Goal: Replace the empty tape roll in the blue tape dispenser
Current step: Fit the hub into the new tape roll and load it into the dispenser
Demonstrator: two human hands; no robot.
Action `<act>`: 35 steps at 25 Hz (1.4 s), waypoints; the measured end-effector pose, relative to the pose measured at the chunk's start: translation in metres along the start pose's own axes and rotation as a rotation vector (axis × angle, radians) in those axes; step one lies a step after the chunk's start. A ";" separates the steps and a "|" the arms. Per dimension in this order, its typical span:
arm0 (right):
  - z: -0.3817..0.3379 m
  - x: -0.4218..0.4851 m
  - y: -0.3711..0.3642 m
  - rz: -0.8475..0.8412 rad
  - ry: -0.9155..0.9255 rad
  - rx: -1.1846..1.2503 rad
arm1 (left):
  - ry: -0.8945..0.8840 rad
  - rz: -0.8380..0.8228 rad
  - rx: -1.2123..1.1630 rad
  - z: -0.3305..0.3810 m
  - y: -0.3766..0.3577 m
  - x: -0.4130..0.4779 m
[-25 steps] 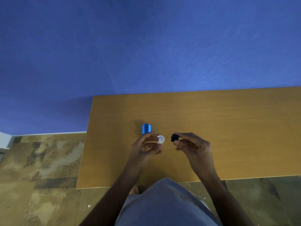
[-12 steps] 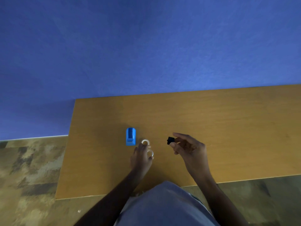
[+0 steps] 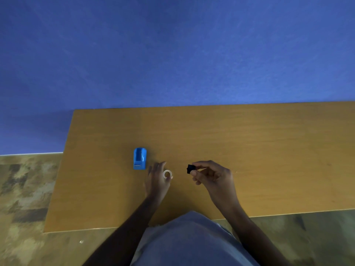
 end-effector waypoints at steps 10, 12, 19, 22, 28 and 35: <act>0.014 0.004 0.014 -0.024 -0.025 0.014 | 0.181 -0.081 0.070 -0.040 -0.002 0.023; 0.014 0.003 0.015 -0.026 -0.021 0.008 | 0.184 -0.068 0.061 -0.040 -0.002 0.023; 0.016 -0.005 0.008 -0.013 -0.062 0.009 | 0.160 0.004 0.014 -0.035 0.017 0.023; 0.012 -0.008 0.003 0.014 -0.072 0.001 | 0.077 0.022 -0.099 -0.030 0.033 0.019; 0.008 -0.011 -0.024 0.057 -0.072 0.055 | -0.087 0.057 -0.385 -0.016 0.104 0.002; -0.002 -0.012 -0.091 0.037 -0.021 0.118 | -0.122 -0.006 -0.625 -0.028 0.183 -0.012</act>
Point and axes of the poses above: each hand's wrist, its own x-axis towards the middle knuckle, its own y-axis out of the back of the hand, z = x × y, the point moved 9 cm from there along x, towards the middle knuckle, and after that the axes turned 13 degrees about x, right-handed, at the moved point
